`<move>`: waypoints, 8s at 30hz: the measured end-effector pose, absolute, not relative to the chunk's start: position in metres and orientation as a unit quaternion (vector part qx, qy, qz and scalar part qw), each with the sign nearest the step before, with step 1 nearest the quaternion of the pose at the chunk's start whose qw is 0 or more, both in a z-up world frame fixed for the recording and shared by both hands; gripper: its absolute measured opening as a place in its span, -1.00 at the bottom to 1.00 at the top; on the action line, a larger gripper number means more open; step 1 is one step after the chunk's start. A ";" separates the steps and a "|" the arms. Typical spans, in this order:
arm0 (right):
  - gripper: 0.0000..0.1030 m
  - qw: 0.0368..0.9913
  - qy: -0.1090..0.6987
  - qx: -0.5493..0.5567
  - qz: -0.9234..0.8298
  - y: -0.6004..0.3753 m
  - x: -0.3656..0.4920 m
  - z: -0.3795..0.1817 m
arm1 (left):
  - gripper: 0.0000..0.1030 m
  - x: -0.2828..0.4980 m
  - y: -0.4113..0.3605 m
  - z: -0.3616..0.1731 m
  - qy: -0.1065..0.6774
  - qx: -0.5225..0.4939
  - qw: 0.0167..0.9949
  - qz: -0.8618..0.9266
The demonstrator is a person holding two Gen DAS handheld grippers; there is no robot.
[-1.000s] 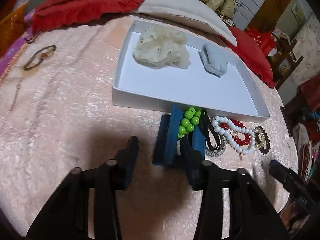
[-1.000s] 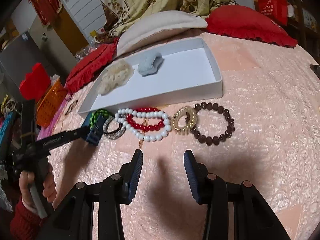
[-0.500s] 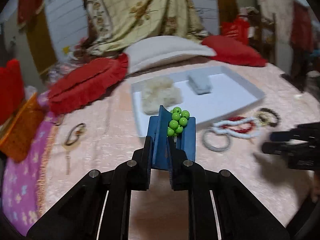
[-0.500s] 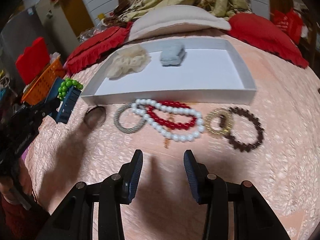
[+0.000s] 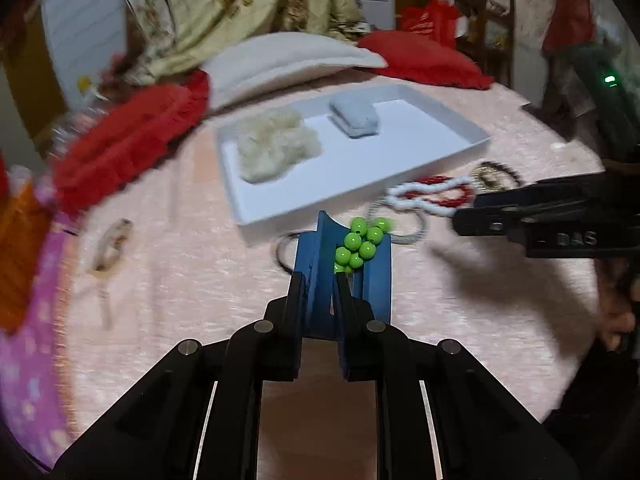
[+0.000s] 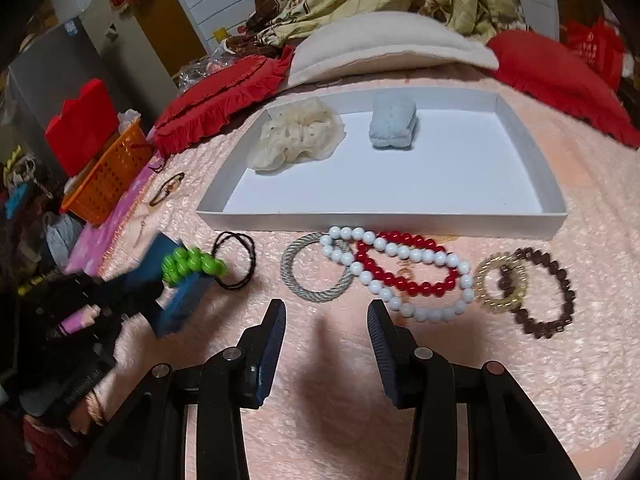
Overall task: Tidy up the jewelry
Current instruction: 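Hold the blue claw clip while the right tool pulls the green bead bracelet off it, then place the claw clip in the tray with the left tool while the right tool drops the bracelet, then grasp the black hair tie with the left tool while the right tool grasps the silver mesh bangle, then drop the black hair tie and silver bangle into the white tray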
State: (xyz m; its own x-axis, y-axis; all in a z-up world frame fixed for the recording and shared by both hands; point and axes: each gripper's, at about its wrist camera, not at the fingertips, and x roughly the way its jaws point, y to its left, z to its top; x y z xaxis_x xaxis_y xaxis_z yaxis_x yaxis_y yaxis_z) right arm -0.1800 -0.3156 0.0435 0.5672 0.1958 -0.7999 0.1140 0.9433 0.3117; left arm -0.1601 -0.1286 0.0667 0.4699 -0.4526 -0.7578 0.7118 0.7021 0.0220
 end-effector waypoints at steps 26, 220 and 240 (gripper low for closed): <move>-0.94 0.810 0.415 0.383 0.159 -0.324 -0.158 0.061 | -0.75 -0.175 -0.142 0.066 0.392 0.142 0.814 -0.404; -0.87 0.830 0.359 0.378 0.199 -0.357 -0.155 0.082 | -0.94 -0.092 -0.098 0.060 0.453 -0.073 0.820 -0.343; -0.87 0.874 0.405 0.264 0.055 -0.423 -0.121 0.062 | -0.94 -0.081 -0.179 0.088 0.450 -0.001 0.825 -0.341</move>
